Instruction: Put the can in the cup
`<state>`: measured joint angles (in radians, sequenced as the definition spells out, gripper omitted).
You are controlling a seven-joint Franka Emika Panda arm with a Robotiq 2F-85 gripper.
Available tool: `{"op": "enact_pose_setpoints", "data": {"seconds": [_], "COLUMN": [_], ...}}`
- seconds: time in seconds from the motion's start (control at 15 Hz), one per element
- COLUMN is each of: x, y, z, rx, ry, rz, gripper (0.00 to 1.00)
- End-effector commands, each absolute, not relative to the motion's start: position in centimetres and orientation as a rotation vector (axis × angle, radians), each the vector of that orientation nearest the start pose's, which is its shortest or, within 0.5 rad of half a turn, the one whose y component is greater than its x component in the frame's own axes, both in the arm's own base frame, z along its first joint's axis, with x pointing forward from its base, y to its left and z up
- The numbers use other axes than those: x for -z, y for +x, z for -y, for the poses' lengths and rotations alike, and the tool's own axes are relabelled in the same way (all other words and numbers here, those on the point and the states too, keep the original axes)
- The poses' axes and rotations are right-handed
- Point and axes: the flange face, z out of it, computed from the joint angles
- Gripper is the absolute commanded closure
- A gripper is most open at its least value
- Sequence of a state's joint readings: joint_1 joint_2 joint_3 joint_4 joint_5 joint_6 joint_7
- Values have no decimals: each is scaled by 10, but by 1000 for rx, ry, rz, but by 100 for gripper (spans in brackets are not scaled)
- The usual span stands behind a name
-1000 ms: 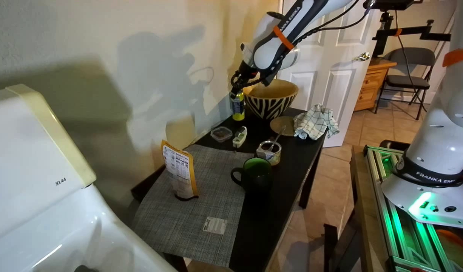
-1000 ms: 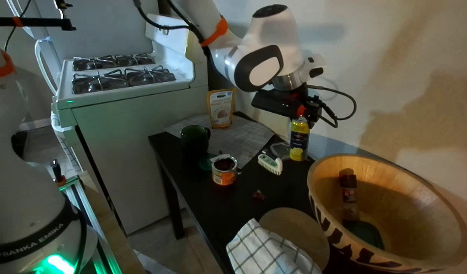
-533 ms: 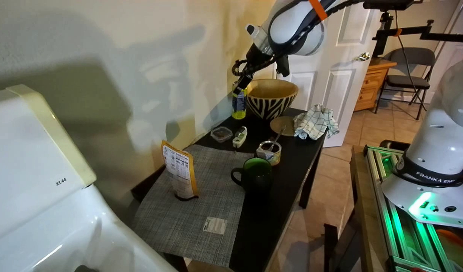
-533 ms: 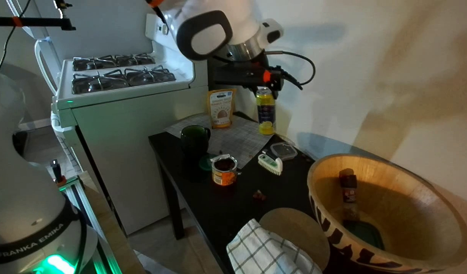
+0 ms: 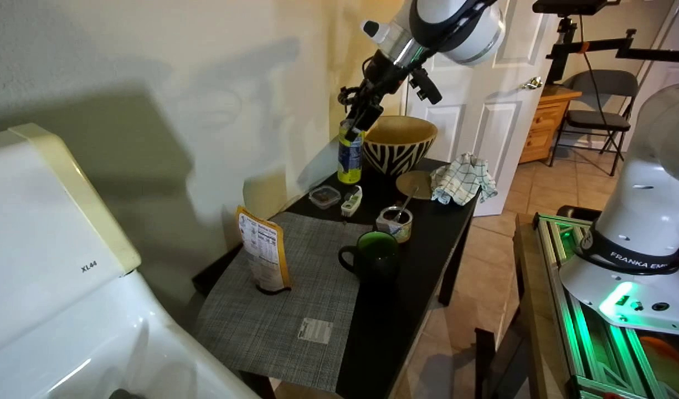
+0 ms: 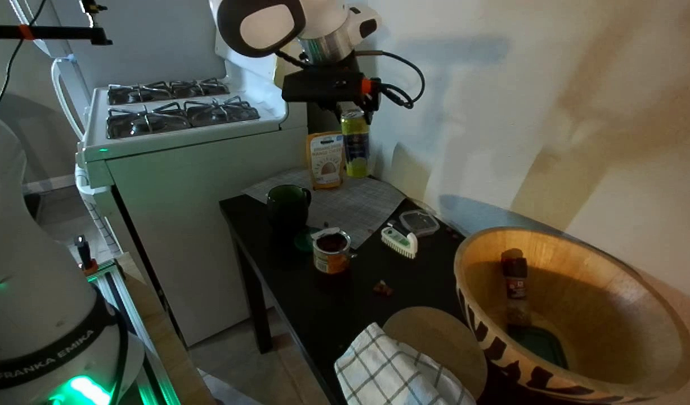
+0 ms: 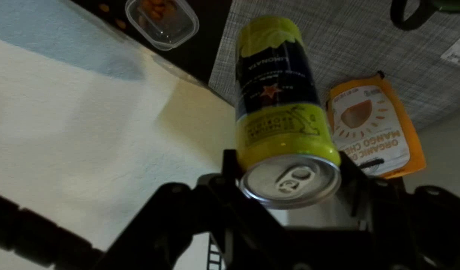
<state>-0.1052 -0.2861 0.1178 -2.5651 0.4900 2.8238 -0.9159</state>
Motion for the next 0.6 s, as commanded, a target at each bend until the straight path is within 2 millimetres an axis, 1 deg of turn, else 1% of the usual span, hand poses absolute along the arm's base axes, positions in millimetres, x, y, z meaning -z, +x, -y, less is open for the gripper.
{"op": "enact_pose_setpoints", "data": {"seconds": [0.0, 0.07, 0.13, 0.2, 0.33, 0.47, 0.53], "x": [-406, -402, -400, -398, -398, -403, -420], "y": [435, 429, 417, 411, 396, 383, 397], "z": [-24, -33, -43, -51, -63, -68, -73], "rx": [781, 745, 735, 723, 742, 796, 831], "ry": [-2918, -2913, -2889, -2869, -2819, -2779, -2755], "rz": [1057, 1150, 1228, 1288, 1366, 1391, 1396], "gripper": [62, 62, 62, 62, 62, 62, 62]}}
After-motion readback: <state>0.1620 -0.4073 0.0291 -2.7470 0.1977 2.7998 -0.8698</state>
